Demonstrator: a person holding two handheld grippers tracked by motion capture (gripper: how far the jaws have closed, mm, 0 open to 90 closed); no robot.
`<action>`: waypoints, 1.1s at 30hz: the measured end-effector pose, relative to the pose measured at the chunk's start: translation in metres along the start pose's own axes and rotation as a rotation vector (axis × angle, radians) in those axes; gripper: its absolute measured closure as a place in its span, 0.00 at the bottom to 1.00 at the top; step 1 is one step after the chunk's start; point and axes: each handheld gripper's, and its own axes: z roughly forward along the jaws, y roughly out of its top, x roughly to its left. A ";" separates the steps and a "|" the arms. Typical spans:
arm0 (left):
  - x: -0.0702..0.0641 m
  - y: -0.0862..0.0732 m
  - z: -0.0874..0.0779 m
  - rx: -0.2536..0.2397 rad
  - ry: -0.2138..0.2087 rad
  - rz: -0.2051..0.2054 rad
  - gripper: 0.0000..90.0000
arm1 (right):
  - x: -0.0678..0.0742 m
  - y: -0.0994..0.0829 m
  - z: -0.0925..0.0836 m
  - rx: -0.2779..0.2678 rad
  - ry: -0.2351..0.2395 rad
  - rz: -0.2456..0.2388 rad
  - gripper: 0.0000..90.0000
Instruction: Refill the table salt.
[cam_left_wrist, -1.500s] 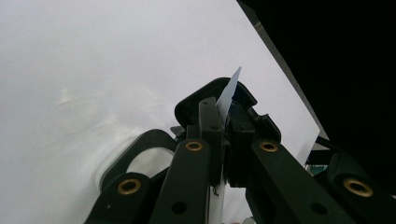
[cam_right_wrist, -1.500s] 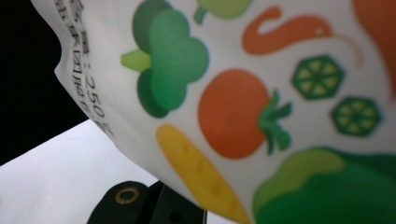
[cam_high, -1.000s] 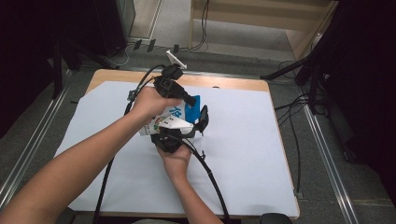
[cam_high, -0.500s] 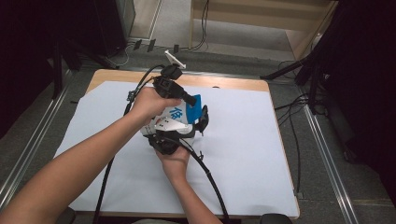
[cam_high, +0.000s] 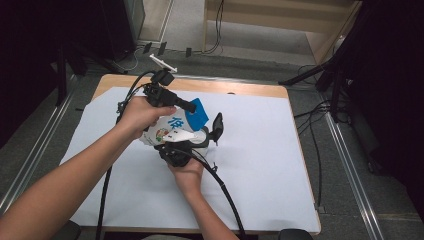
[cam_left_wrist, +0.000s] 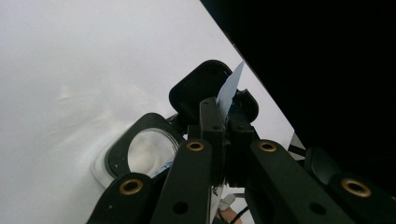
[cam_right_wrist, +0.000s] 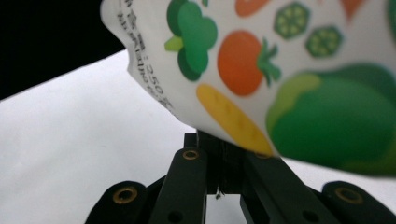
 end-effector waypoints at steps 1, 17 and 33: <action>0.001 -0.001 -0.002 -0.004 -0.002 0.007 1.00 | -0.001 0.000 0.000 0.004 -0.002 -0.001 1.00; 0.009 -0.013 -0.032 -0.063 -0.008 0.047 1.00 | -0.005 0.007 -0.020 0.013 0.051 0.007 1.00; 0.016 -0.026 -0.060 -0.147 0.012 0.062 1.00 | -0.017 0.019 -0.071 0.100 0.089 0.001 1.00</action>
